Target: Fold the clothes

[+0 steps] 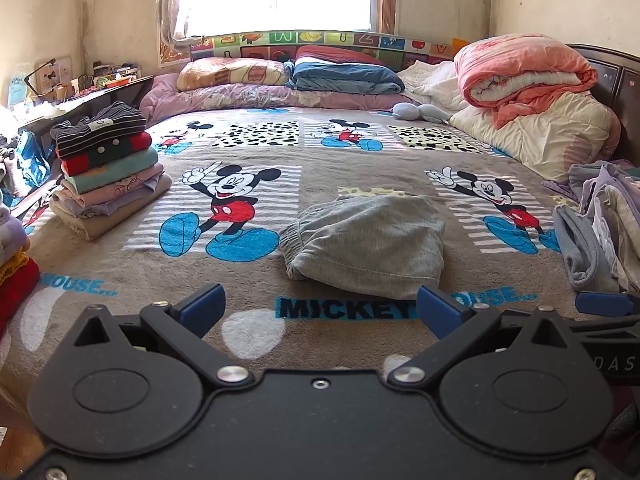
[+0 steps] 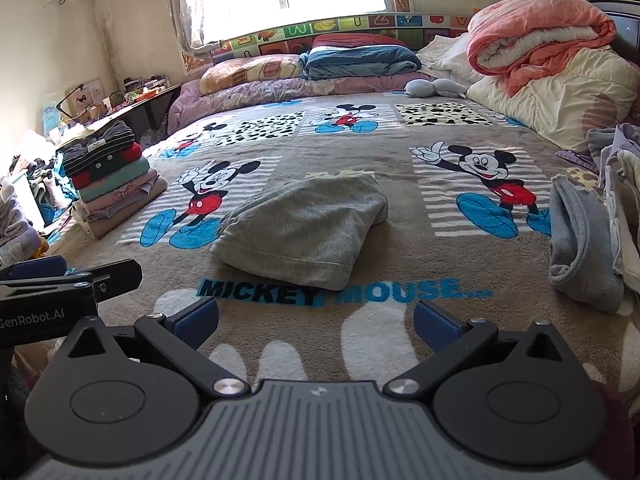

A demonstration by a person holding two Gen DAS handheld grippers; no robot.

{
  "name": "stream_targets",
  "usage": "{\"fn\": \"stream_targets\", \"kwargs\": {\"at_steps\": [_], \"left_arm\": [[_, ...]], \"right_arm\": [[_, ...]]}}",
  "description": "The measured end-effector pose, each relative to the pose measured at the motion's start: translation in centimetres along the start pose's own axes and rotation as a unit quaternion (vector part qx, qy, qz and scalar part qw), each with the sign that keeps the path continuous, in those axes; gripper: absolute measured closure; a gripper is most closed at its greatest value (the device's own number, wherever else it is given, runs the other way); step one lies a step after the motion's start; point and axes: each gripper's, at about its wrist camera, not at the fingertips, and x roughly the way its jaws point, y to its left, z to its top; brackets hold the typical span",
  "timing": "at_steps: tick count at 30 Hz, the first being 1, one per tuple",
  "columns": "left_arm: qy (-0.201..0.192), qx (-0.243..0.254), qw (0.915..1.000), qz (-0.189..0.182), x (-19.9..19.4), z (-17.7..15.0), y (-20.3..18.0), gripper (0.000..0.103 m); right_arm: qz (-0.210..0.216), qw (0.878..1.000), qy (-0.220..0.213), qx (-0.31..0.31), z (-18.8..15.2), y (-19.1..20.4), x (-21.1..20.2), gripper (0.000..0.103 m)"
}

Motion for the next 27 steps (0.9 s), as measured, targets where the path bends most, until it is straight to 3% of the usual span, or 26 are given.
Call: {"fn": "stream_targets", "kwargs": {"at_steps": [27], "left_arm": [[0.025,-0.001,0.9997,0.000,4.9,-0.6,-1.1,0.000]], "right_arm": [[0.009,1.000,0.022,0.013,-0.2,-2.4,3.7,0.000]]}}
